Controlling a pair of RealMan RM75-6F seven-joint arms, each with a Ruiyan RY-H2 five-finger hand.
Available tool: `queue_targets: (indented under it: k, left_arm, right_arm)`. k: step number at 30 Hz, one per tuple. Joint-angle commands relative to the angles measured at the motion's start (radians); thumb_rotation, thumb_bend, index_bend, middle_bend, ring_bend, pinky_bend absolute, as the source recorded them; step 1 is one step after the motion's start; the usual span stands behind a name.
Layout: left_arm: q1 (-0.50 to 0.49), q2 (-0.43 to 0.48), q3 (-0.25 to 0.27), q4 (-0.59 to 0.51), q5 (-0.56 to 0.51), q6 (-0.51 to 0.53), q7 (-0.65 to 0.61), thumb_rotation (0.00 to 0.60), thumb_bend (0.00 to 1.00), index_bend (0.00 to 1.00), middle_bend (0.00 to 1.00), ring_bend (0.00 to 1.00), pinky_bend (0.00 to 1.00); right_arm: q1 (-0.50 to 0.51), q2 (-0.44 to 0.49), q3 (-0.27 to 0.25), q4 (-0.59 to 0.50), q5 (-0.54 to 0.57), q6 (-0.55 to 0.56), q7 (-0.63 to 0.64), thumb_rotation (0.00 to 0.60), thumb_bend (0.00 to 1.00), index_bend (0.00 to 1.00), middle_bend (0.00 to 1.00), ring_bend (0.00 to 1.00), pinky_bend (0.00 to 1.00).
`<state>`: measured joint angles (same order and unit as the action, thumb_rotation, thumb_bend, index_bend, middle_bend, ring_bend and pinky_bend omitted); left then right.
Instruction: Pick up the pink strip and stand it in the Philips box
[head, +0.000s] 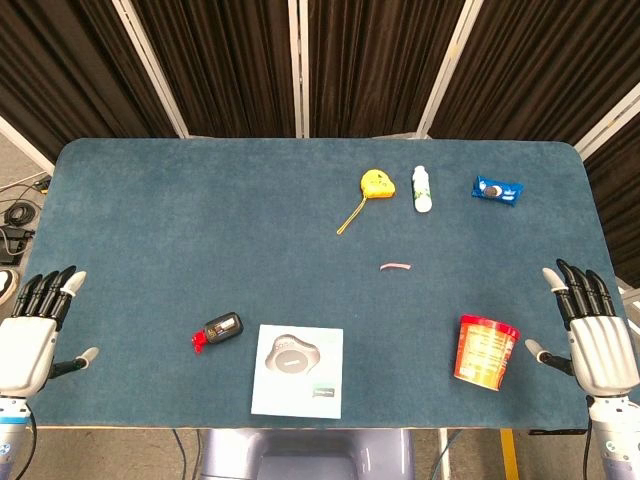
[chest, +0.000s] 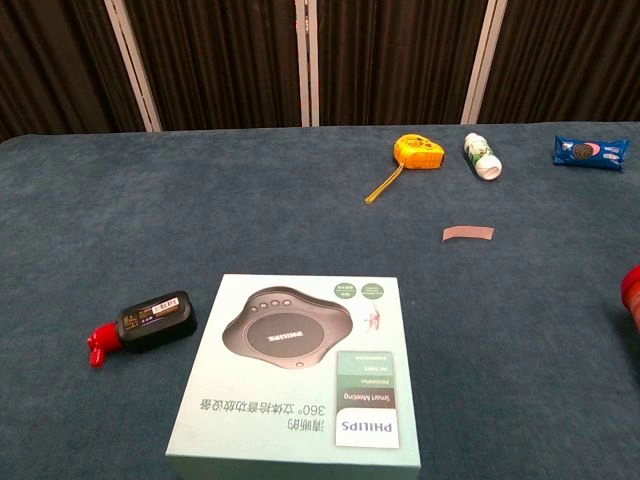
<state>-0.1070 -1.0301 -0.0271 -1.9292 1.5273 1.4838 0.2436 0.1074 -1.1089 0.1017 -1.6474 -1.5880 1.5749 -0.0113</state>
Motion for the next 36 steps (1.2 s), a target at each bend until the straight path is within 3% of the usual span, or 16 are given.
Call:
queue_targets:
  k: [1,8,12,16,24,32,36]
  left_arm:
    - [-0.001,-0.003,0.000,0.003,0.000,-0.003,0.000,0.600,0.00,0.00,0.00,0.00,0.00]
    - [-0.005,-0.007,-0.001,0.002,-0.006,-0.010,0.008,0.600,0.00,0.00,0.00,0.00,0.00]
    - [-0.015,-0.020,-0.015,0.011,-0.034,-0.024,0.013,0.600,0.00,0.00,0.00,0.00,0.00]
    - [-0.036,-0.034,-0.034,0.032,-0.078,-0.056,0.015,0.600,0.00,0.00,0.00,0.00,0.00]
    - [-0.058,-0.062,-0.056,0.061,-0.158,-0.091,0.046,0.600,0.00,0.00,0.00,0.00,0.00]
    - [-0.078,-0.081,-0.073,0.075,-0.221,-0.118,0.077,0.600,0.00,0.00,0.00,0.00,0.00]
    - [-0.091,-0.091,-0.080,0.087,-0.256,-0.138,0.083,0.600,0.00,0.00,0.00,0.00,0.00]
  right_arm:
    - [0.002,-0.001,0.000,0.001,0.004,-0.005,-0.002,0.600,0.00,0.06,0.00,0.00,0.00]
    - [0.051,-0.013,0.014,0.015,0.037,-0.093,-0.032,0.600,0.00,0.06,0.00,0.00,0.00]
    - [0.183,-0.001,0.064,0.004,0.093,-0.295,0.002,0.600,0.00,0.08,0.00,0.00,0.00]
    - [0.330,-0.044,0.123,0.069,0.155,-0.479,0.030,0.600,0.01,0.24,0.00,0.00,0.00]
    - [0.538,-0.220,0.182,0.252,0.412,-0.768,-0.091,0.600,0.21,0.45,0.00,0.00,0.00]
    - [0.662,-0.409,0.169,0.458,0.551,-0.871,-0.207,0.600,0.29,0.51,0.00,0.00,0.00]
    - [0.692,-0.471,0.157,0.538,0.561,-0.884,-0.212,0.600,0.29,0.51,0.00,0.00,0.00]
